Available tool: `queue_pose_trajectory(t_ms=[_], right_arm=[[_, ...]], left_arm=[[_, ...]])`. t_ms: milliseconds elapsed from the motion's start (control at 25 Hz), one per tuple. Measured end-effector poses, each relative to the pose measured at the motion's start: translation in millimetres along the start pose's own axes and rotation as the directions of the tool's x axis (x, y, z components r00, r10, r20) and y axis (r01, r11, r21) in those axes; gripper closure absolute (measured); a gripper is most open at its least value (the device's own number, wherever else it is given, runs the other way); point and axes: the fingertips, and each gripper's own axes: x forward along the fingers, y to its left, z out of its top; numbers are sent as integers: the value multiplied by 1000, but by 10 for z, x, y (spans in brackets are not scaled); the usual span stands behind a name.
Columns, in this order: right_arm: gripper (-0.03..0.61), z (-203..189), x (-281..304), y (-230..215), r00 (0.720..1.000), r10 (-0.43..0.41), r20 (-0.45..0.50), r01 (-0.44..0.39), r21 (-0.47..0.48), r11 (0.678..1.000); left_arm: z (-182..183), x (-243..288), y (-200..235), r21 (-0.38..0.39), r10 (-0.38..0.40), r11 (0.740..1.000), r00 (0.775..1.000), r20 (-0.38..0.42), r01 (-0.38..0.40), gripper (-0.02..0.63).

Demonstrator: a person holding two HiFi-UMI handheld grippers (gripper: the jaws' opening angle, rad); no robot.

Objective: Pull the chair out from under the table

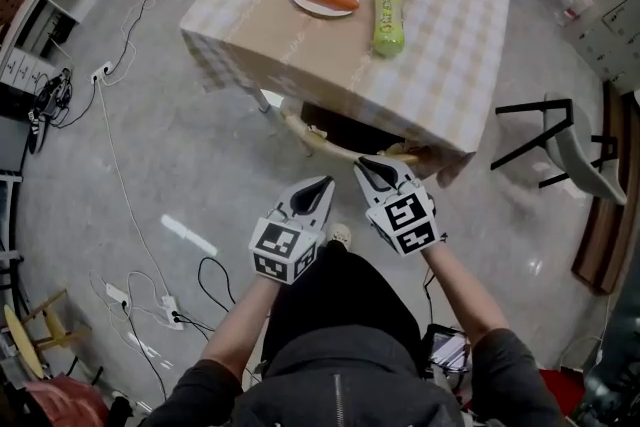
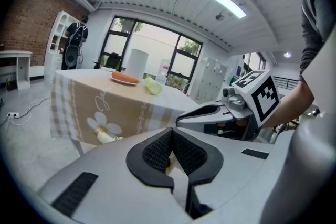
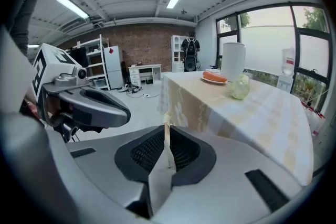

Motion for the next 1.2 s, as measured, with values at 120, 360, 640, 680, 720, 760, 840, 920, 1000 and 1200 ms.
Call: queue_pose_trajectory(t_ms=[120, 360, 640, 680, 720, 760, 840, 920, 1000, 1200], right_arm=[[565, -49, 52, -32, 999, 22, -32, -23, -28, 999], [565, -189, 237, 44, 993, 63, -102, -71, -85, 994], [541, -415, 453, 46, 980, 66, -186, -102, -192, 976], [524, -447, 486, 41, 978, 69, -199, -112, -213, 971], [484, -485, 519, 32, 974, 74, -216, -124, -227, 966], [460, -527, 552, 20, 969, 81, -235, -137, -234, 962], [448, -614, 625, -13, 959, 89, -269, -155, -238, 959], [434, -694, 701, -53, 951, 85, -297, -160, -238, 958], [426, -776, 754, -72, 942, 83, -326, -169, -248, 954], [419, -979, 869, -68, 918, 71, -391, -208, -321, 924]], left_arm=[[-45, 55, 5, -4, -10, 1000, 1000, -14, 10, 606], [-211, 135, 166, -56, -1, 998, 999, -35, -1, 606], [-391, 242, 388, -106, 25, 994, 999, -44, -29, 606], [-417, 257, 403, -111, 24, 993, 999, -47, -29, 606], [-441, 273, 411, -114, 23, 993, 998, -50, -28, 606], [-463, 288, 415, -113, 22, 993, 998, -53, -28, 606], [-506, 318, 431, -108, 23, 994, 998, -62, -29, 606], [-536, 353, 457, -106, 26, 994, 997, -71, -34, 606], [-563, 398, 463, -113, 24, 993, 996, -81, -33, 606], [-598, 510, 486, -117, 24, 993, 995, -93, -35, 606]])
